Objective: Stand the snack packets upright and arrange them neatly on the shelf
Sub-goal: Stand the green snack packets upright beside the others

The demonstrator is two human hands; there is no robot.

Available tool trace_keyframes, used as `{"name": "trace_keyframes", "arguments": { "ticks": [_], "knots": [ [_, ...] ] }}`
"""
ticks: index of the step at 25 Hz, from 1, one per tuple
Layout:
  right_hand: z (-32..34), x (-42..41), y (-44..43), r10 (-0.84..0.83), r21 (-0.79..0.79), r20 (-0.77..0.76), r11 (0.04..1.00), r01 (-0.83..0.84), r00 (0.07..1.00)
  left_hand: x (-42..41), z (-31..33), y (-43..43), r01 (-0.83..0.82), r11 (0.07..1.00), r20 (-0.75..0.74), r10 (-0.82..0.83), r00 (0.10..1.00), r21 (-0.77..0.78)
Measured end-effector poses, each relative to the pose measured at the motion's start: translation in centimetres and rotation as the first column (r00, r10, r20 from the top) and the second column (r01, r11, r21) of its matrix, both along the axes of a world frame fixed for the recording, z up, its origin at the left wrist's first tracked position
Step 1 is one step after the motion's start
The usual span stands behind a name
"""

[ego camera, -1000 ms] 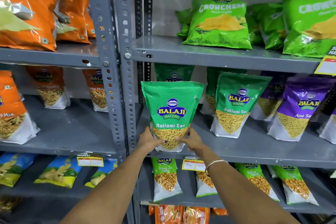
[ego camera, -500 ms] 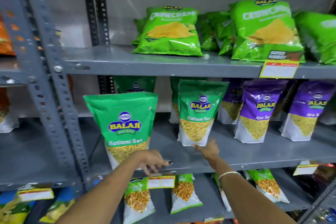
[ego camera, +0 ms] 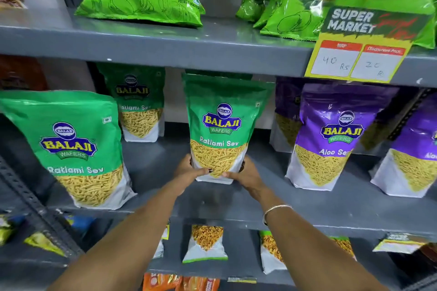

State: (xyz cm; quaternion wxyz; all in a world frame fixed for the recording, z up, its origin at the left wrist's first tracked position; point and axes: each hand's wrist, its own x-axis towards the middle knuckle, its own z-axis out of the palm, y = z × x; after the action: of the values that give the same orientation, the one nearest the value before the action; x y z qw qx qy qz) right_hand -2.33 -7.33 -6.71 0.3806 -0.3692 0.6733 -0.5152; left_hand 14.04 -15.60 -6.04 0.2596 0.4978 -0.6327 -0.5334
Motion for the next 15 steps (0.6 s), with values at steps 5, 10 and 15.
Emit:
{"name": "trace_keyframes", "arguments": {
  "ticks": [5,10,15],
  "knots": [
    [-0.2,0.4,1.7,0.022,0.043,-0.018,0.999,-0.021,1.000,0.9,0.7,2.1,-0.049,0.998,0.100,0.053,0.994,-0.044],
    [0.3,2.3,5.6,0.031,0.078,-0.093,0.997,-0.023,0.995,2.6,1.2,5.3,0.012,0.998,0.194,-0.001,0.981,-0.056],
    [1.1,3.8,7.6,0.020,0.121,-0.179,0.993,0.002,0.984,3.9,1.8,7.0,0.062,0.994,0.244,-0.037,0.969,-0.095]
  ]
}}
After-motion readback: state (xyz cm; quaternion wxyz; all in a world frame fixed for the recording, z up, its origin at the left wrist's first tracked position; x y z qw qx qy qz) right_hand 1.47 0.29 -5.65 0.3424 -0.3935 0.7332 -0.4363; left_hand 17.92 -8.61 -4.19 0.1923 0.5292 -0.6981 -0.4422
